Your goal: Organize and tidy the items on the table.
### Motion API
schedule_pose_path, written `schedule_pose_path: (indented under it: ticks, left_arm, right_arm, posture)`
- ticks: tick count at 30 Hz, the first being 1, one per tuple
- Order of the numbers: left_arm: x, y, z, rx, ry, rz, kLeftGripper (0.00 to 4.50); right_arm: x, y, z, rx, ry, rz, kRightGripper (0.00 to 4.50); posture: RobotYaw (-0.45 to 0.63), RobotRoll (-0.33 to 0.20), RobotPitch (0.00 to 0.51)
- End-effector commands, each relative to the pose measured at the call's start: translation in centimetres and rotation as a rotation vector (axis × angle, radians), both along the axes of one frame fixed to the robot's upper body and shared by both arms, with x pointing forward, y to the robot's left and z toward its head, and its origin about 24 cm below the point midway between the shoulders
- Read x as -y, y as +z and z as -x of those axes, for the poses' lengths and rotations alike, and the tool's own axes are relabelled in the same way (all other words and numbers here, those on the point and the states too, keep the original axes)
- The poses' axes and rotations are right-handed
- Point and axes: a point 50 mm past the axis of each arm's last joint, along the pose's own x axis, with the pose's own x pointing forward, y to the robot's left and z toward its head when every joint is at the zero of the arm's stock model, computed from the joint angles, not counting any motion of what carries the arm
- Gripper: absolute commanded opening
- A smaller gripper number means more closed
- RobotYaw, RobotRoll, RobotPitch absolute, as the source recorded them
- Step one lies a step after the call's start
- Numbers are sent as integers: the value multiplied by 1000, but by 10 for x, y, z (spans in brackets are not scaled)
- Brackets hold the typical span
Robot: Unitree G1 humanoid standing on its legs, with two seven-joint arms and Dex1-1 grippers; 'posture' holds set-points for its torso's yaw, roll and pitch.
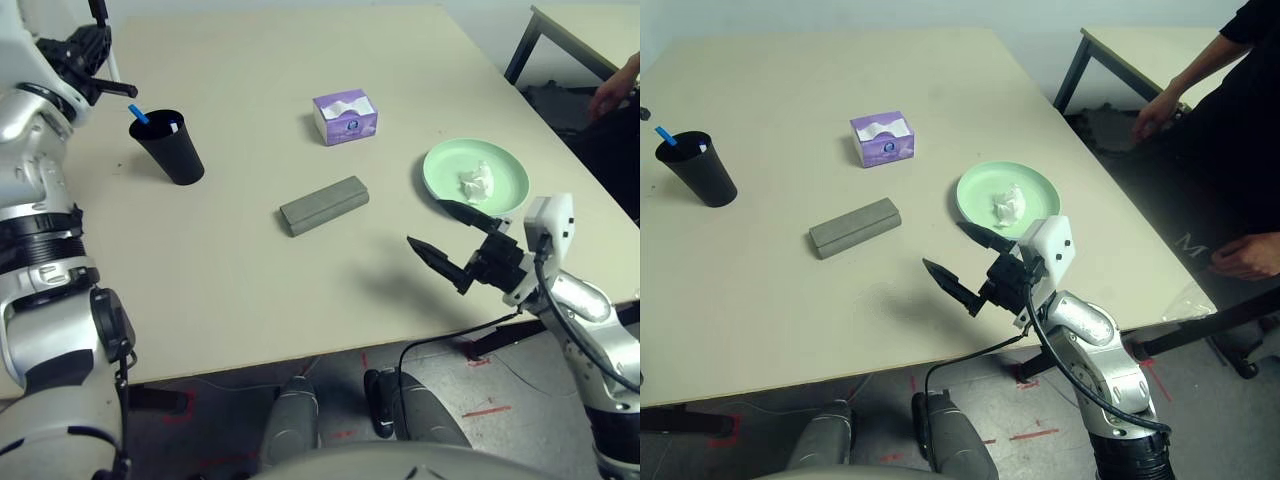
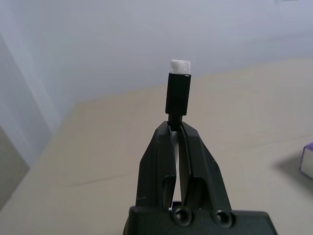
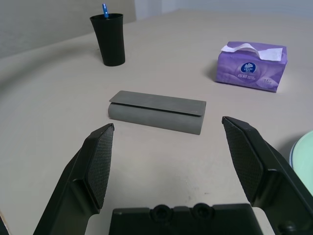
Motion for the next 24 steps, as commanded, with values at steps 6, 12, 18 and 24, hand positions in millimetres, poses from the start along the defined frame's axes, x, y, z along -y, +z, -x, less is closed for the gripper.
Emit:
schedule_pose_path:
  ticks: [6, 12, 18, 24]
  left_arm:
    - [-6, -20, -12, 7, 62, 12, 17]
    - [-9, -41, -14, -47, 80, 29, 17]
    - [-7, -60, -14, -68, 76, 63, 17]
    - [-4, -67, -13, -78, 75, 88, 1659]
  right_arm:
    - [1, -2, 3, -12, 9, 20, 4500]
    - [0, -2, 3, -13, 15, 22, 4500]
    - [-1, -1, 3, -15, 26, 19, 4500]
    - [1, 0, 2, -12, 25, 23, 4500]
  posture:
    - [-59, 0, 170]
    - [-64, 0, 170]
    - [-58, 0, 172]
    - [-60, 0, 167]
